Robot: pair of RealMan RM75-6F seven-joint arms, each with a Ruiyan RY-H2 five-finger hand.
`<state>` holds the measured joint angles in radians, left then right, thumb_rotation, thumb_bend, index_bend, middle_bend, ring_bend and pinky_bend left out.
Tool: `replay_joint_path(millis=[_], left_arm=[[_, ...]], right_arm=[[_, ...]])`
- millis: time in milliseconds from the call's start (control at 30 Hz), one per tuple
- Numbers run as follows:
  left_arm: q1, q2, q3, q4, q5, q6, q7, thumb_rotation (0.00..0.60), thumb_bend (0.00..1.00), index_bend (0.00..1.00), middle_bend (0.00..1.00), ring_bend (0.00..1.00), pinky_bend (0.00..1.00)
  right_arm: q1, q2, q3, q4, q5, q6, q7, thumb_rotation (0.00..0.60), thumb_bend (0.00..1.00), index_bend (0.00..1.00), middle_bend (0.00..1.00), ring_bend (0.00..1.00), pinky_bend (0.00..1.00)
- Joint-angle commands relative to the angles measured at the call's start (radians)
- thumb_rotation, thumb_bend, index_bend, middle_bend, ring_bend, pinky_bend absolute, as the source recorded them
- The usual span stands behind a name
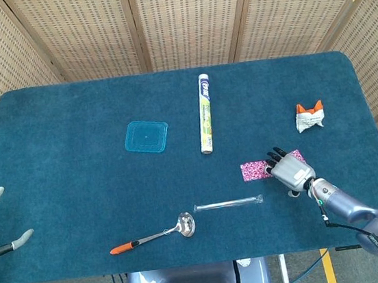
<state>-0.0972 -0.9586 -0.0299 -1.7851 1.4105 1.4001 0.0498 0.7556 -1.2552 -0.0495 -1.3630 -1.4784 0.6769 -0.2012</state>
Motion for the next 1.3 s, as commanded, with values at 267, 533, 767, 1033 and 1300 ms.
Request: replay_joint_path(millis=[267, 533, 767, 1033, 1300], left_arm=[[-0.023, 0.013, 0.012, -0.011, 0.059, -0.021, 0.009, 0.201, 0.00, 0.02, 0.00, 0.00, 0.00], [-0.035, 0.019, 0.017, -0.027, 0.076, -0.032, 0.025, 0.200, 0.00, 0.02, 0.00, 0.00, 0.00], [-0.039, 0.021, 0.019, -0.034, 0.080, -0.034, 0.029, 0.201, 0.00, 0.02, 0.00, 0.00, 0.00], [-0.034, 0.019, 0.025, -0.034, 0.081, -0.028, 0.028, 0.202, 0.00, 0.02, 0.00, 0.00, 0.00], [-0.029, 0.017, 0.026, -0.031, 0.079, -0.020, 0.025, 0.202, 0.00, 0.02, 0.00, 0.00, 0.00]], right_arm=[[0.016, -0.025, 0.006, -0.011, 0.013, -0.016, -0.031, 0.600, 0.21, 0.22, 0.19, 0.00, 0.00], [0.020, -0.038, 0.003, 0.008, 0.024, -0.023, -0.047, 0.600, 0.21, 0.22, 0.19, 0.00, 0.00], [0.022, -0.054, 0.000, 0.040, 0.025, -0.027, -0.049, 0.600, 0.21, 0.22, 0.19, 0.00, 0.00], [0.028, -0.077, 0.002, 0.084, 0.025, -0.029, -0.043, 0.600, 0.21, 0.22, 0.19, 0.00, 0.00], [0.040, -0.096, 0.009, 0.132, 0.029, -0.040, -0.035, 0.600, 0.21, 0.22, 0.19, 0.00, 0.00]])
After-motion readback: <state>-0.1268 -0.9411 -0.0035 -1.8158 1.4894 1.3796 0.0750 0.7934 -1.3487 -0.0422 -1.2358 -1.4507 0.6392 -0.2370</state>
